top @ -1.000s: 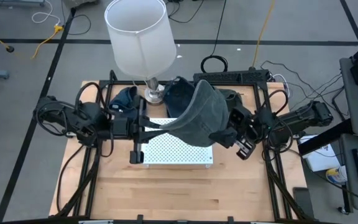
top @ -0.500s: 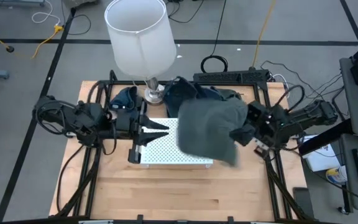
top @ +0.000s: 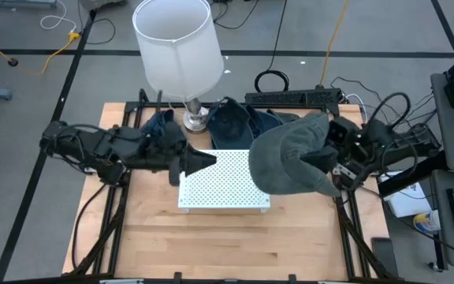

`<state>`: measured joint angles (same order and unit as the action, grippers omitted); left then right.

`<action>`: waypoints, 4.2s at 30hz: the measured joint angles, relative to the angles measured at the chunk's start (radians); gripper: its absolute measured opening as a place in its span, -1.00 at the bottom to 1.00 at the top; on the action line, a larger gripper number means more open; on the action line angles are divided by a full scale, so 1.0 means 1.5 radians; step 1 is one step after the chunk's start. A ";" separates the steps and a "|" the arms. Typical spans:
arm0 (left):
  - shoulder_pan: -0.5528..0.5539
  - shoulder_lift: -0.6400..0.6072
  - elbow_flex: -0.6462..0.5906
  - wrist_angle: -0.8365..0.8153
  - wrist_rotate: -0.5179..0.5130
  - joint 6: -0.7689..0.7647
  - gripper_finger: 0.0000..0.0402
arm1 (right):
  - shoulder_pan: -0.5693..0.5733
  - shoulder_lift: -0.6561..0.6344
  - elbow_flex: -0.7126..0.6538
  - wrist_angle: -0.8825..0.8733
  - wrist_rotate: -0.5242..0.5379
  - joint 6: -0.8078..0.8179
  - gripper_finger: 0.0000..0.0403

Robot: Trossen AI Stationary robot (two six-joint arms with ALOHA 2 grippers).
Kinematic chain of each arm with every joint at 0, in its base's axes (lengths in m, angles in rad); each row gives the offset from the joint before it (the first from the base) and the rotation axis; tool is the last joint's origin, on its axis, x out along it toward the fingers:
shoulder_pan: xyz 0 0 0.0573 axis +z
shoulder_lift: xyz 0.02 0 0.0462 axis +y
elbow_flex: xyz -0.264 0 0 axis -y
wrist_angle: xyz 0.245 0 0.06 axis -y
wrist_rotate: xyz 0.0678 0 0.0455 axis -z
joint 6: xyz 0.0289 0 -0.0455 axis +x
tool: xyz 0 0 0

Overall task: Pick & Place hat
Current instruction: Put the bottom left black cap on the left side of the shelf

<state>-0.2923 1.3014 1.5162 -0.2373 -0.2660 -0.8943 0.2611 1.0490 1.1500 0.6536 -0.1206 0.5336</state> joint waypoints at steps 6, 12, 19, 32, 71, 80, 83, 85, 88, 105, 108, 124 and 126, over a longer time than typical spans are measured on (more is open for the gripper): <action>0.031 0.000 0.000 0.001 0.061 -0.158 -0.64 | 0.000 -0.004 0.000 -0.002 -0.002 -0.044 -0.97; 0.032 0.000 0.000 0.010 0.060 -0.225 -0.64 | 0.000 0.006 0.000 -0.003 -0.004 -0.083 -0.97; 0.016 0.007 0.000 0.051 0.036 -0.240 -0.49 | 0.000 0.010 0.000 0.004 -0.004 -0.090 -0.97; 0.005 0.090 0.000 0.165 0.038 -0.290 0.33 | 0.002 0.059 0.000 0.055 -0.009 -0.048 -0.97; 0.024 0.145 0.001 0.284 0.117 -0.295 -0.94 | 0.010 0.070 0.000 0.035 -0.111 -0.037 -0.69; 0.025 0.104 -0.001 0.178 0.130 -0.249 -0.96 | 0.010 -0.005 0.000 -0.181 -0.105 -0.147 -0.13; 0.027 0.073 -0.001 0.117 0.135 -0.238 -0.96 | 0.010 -0.055 0.000 -0.276 -0.060 -0.167 -0.03; 0.032 0.058 -0.001 0.089 0.149 -0.229 -0.96 | 0.010 -0.088 0.000 -0.329 -0.025 -0.179 0.01; 0.038 0.028 -0.001 0.032 0.169 -0.206 -0.96 | 0.010 -0.132 0.000 -0.393 0.008 -0.192 0.03; 0.056 -0.103 0.000 -0.211 0.212 -0.138 -0.96 | 0.010 -0.195 0.000 -0.439 0.089 -0.244 0.03; 0.056 -0.119 -0.014 -0.225 0.203 -0.139 -0.96 | 0.010 -0.180 0.000 -0.439 0.115 -0.266 0.03; 0.060 -0.317 -0.377 0.037 0.107 -0.301 -0.96 | 0.010 -0.123 0.000 -0.394 0.116 -0.317 0.03; 0.063 -0.340 -0.423 0.078 0.107 -0.315 -0.96 | 0.010 -0.122 0.000 -0.393 0.116 -0.320 0.03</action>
<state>-0.1976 0.7912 0.8821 -0.1205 -0.1060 -1.3663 0.2764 0.8658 1.1503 0.0636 0.0528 0.0543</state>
